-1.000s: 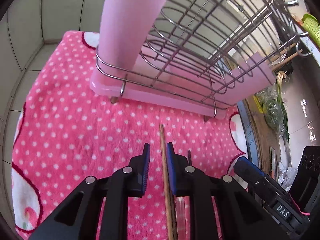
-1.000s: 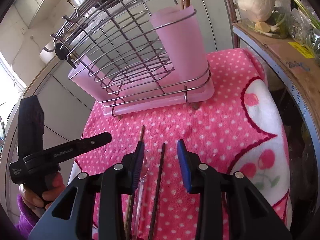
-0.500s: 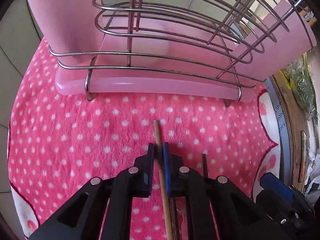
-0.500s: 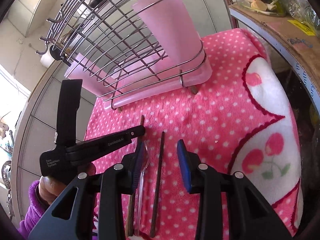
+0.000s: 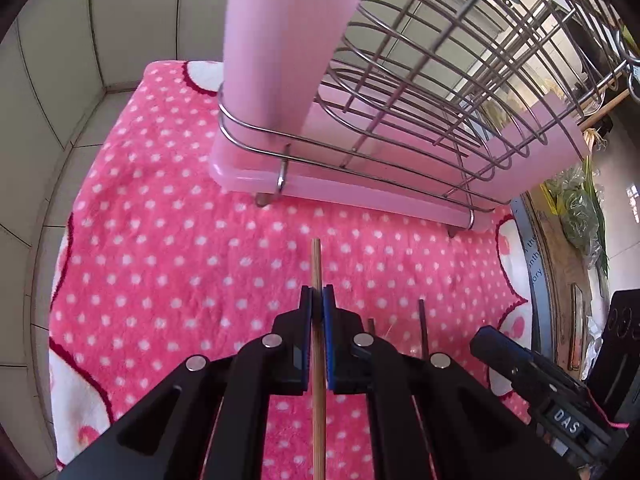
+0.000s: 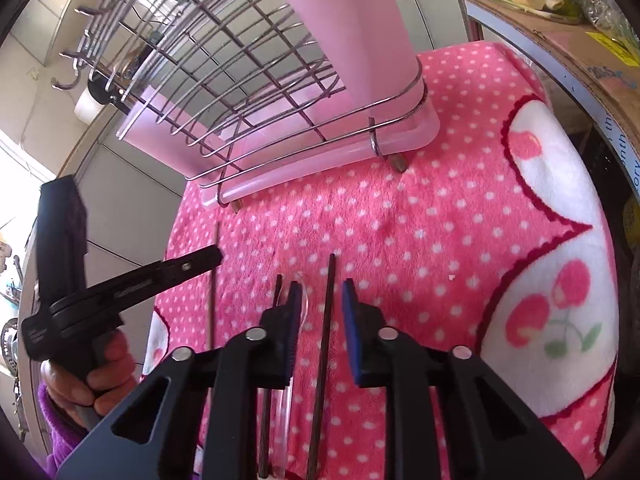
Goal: Organize utensils
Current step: 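Grasp a wooden chopstick with the left tool while the right tool grasps a dark chopstick, then carry both chopsticks up over the pink cup and release them inside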
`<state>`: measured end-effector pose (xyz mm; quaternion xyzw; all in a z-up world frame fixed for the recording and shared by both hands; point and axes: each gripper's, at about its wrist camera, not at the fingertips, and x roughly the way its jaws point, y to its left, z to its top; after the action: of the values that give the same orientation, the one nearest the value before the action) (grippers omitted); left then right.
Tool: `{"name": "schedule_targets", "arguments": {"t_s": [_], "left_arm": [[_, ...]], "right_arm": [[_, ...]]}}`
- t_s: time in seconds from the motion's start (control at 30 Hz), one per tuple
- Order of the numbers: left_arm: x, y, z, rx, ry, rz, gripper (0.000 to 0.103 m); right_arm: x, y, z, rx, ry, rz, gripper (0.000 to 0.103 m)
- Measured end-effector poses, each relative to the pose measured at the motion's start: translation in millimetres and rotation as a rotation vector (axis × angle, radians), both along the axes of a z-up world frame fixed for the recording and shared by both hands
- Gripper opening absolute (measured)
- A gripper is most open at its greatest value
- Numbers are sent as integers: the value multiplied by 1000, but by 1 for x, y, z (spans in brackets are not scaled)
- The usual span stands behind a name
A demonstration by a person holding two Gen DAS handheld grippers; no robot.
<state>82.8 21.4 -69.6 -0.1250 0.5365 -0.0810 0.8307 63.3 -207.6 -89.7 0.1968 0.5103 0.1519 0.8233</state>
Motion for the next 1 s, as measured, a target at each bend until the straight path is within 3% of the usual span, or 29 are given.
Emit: {"name": "schedule_targets", "arguments": {"t_s": [0.2,0.37,0.53,0.7,0.8,1.0], "left_arm": [[-14,27,4,-16,-7,7,5],[-19,31,7,-44,-22,9,5],[-20,33,11,-63,-36,10,5],[-18,27,9,-73,-43,10,5],[-20,28,12,-80,-53,10,5],[-27,33,25,-85,-101,21,5]], "right_arm": [[23,27,-6,-88,47,31,14],[34,45,-16,-211,76,39,14],[40,60,-27,-263,106,57,14],[41,77,-30,-329,62,68,12],[40,75,-31,-306,49,53,5],[30,54,-17,-201,-6,13,4]]}}
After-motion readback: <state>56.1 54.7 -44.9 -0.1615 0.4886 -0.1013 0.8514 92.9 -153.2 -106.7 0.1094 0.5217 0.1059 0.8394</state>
